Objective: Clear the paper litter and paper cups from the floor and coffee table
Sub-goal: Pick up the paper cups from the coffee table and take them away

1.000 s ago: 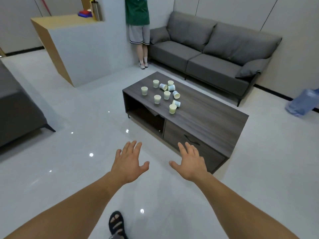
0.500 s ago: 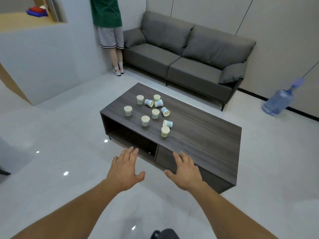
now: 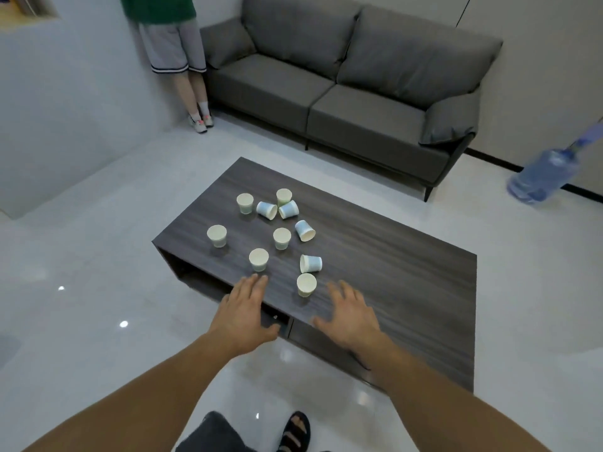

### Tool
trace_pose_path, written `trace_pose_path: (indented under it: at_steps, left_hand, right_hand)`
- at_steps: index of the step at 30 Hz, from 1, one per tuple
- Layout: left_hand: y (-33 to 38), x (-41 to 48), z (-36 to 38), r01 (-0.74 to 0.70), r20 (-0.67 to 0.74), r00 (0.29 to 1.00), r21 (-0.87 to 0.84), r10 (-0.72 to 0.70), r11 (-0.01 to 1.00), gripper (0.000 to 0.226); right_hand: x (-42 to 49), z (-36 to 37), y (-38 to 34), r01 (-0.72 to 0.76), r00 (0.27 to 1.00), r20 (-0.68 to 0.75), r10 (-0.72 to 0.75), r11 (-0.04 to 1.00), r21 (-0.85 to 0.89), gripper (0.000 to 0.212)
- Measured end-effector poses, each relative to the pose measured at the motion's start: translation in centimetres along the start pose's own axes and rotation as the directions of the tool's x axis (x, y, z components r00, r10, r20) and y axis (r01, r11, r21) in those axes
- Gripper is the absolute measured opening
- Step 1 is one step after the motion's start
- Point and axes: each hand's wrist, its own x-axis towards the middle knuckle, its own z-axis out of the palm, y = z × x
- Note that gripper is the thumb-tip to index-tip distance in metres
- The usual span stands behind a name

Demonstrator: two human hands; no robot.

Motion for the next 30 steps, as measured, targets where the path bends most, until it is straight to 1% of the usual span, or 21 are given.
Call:
trace_pose_path:
  at_steps: [6, 10, 15, 19, 22, 27, 30]
  left_hand:
    - [-3.5, 8.0, 0.7, 0.008, 0.098, 0.995, -0.026, -0.005, 1.0, 0.105]
    - [-6.4, 13.8, 2.4, -0.076, 0.217, 0.972, -0.044, 0.084, 0.996, 0.105]
    - [-9.4, 20.4, 5.6, -0.167, 0.314, 0.93, -0.095, 0.189, 0.981, 0.103]
    - [-11.2, 23.8, 9.2, -0.189, 0.407, 0.883, -0.146, 0.233, 0.971, 0.101]
    - [-11.6, 25.4, 11.8, -0.168, 0.465, 0.853, -0.186, 0.238, 0.968, 0.1]
    - [-11.1, 28.4, 15.4, -0.152, 0.48, 0.84, -0.235, 0.251, 0.96, 0.098]
    - [-10.4, 29.3, 16.3, -0.172, 0.486, 0.828, -0.252, 0.278, 0.952, 0.097]
  right_hand:
    - [8.2, 0.9, -1.2, -0.063, 0.996, 0.066, 0.06, 0.998, 0.032, 0.088]
    - [13.6, 2.3, -2.5, -0.153, 0.983, 0.112, 0.148, 0.988, 0.032, 0.088]
    - [20.5, 4.8, -2.8, -0.309, 0.942, 0.16, 0.297, 0.949, 0.059, 0.087]
    - [25.2, 8.4, -2.1, -0.427, 0.886, 0.24, 0.397, 0.9, 0.085, 0.091]
    - [27.2, 11.7, -1.2, -0.458, 0.862, 0.287, 0.419, 0.885, 0.085, 0.093]
    - [29.1, 15.7, 0.1, -0.47, 0.852, 0.321, 0.413, 0.874, 0.124, 0.09]
    - [29.5, 16.0, 0.0, -0.499, 0.853, 0.291, 0.433, 0.839, 0.215, 0.083]
